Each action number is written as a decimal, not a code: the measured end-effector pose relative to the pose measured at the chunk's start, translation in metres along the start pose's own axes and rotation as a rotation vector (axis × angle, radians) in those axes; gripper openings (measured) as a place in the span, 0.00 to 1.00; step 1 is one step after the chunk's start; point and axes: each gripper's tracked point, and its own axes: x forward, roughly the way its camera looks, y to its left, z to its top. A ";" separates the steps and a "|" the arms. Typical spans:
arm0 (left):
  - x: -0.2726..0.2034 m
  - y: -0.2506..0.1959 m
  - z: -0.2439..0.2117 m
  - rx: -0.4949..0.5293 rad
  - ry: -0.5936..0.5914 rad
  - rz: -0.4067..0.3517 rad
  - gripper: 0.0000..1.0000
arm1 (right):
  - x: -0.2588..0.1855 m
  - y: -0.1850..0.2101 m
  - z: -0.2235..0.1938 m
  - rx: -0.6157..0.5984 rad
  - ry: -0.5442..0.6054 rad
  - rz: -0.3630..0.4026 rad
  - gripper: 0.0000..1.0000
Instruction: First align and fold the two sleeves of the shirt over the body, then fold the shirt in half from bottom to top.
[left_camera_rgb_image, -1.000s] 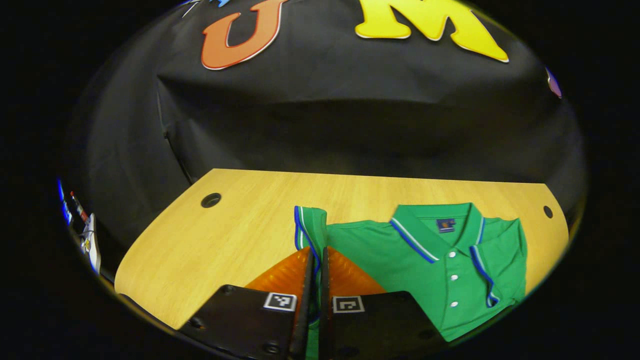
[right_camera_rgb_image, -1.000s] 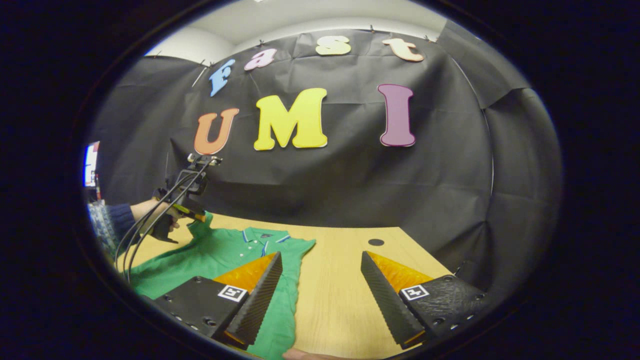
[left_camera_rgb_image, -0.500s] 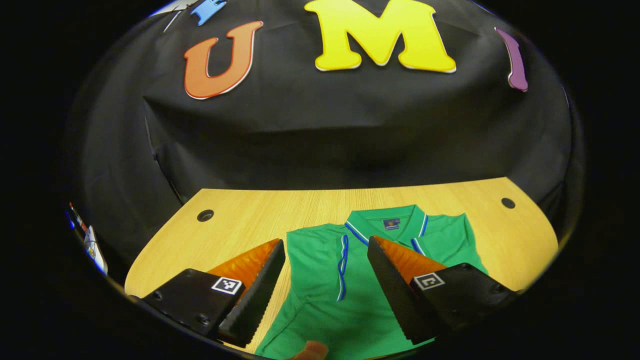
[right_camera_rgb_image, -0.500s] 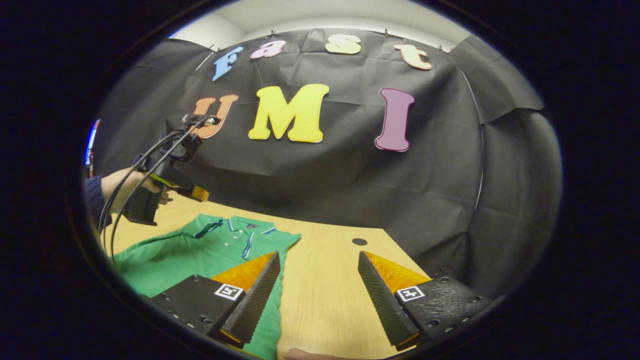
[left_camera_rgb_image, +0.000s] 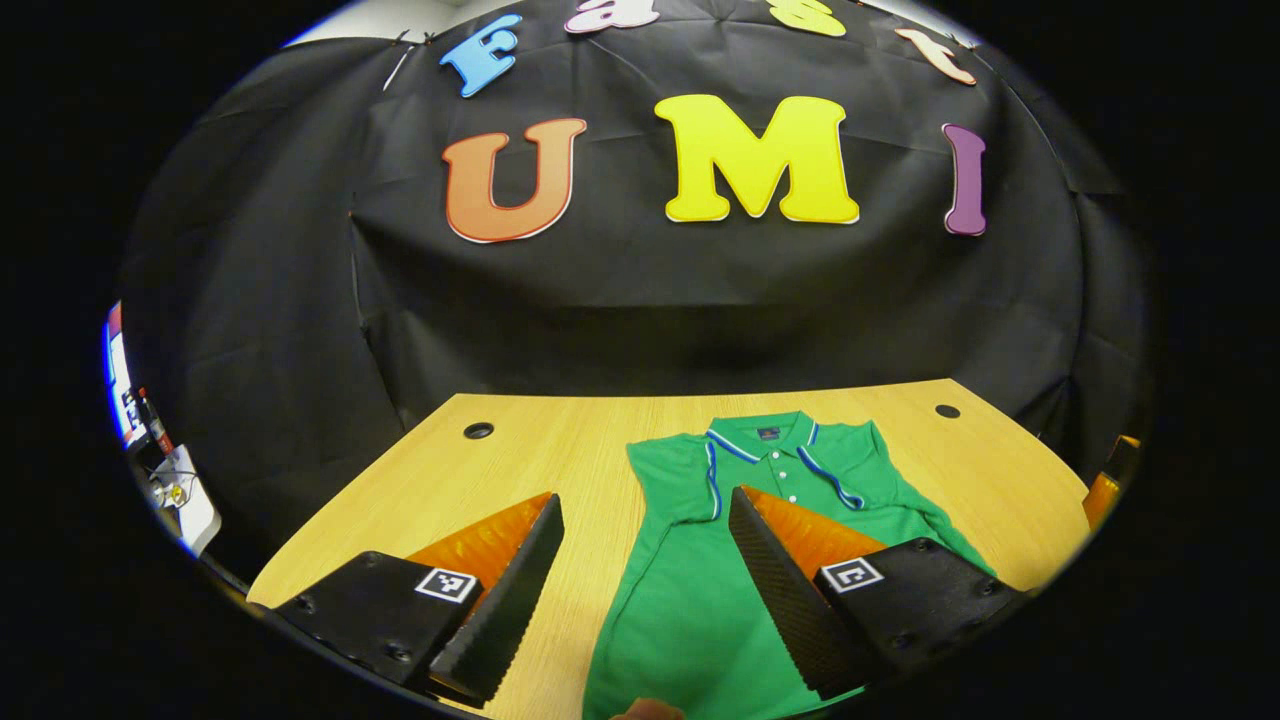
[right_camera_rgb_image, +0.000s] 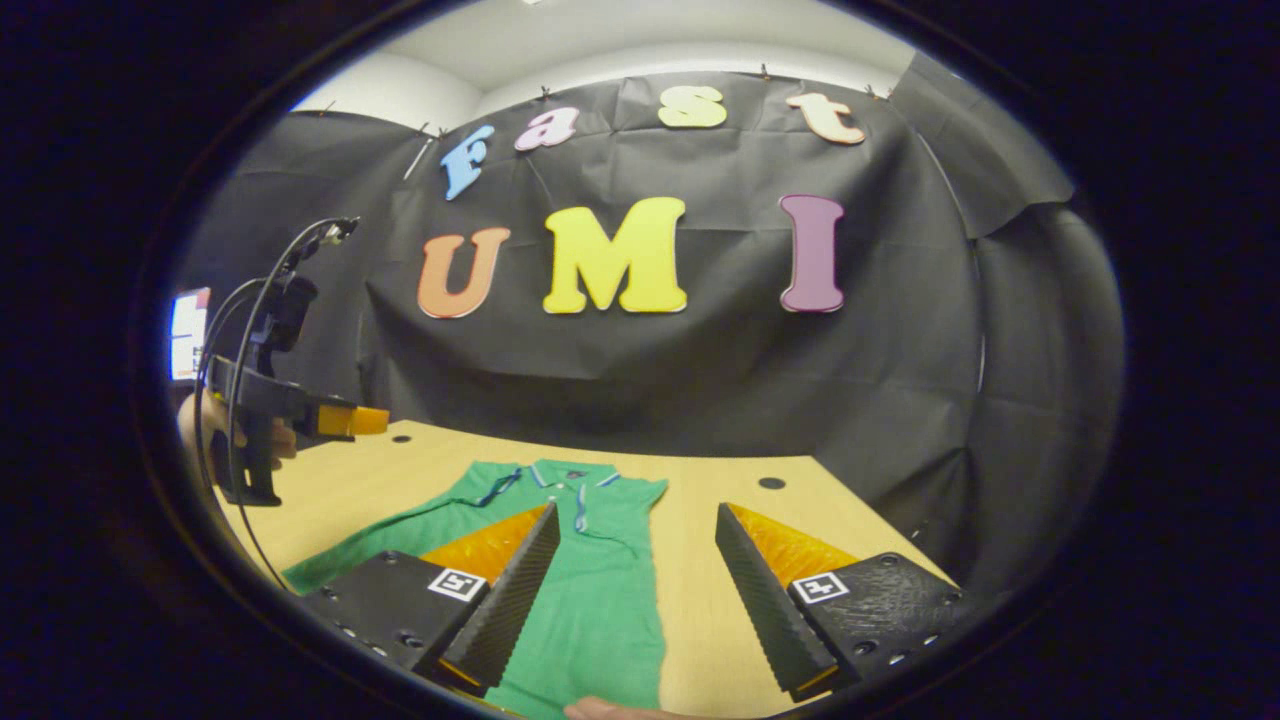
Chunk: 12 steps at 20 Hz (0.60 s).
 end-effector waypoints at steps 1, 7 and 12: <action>-0.012 0.009 -0.011 -0.002 -0.005 0.004 1.00 | -0.008 0.002 0.000 -0.010 -0.012 0.000 0.95; -0.064 0.037 -0.088 0.014 0.033 0.039 1.00 | -0.044 0.005 -0.034 -0.053 0.014 -0.034 0.95; -0.087 0.029 -0.140 -0.039 0.074 -0.006 1.00 | -0.061 -0.014 -0.065 -0.058 0.055 -0.089 0.96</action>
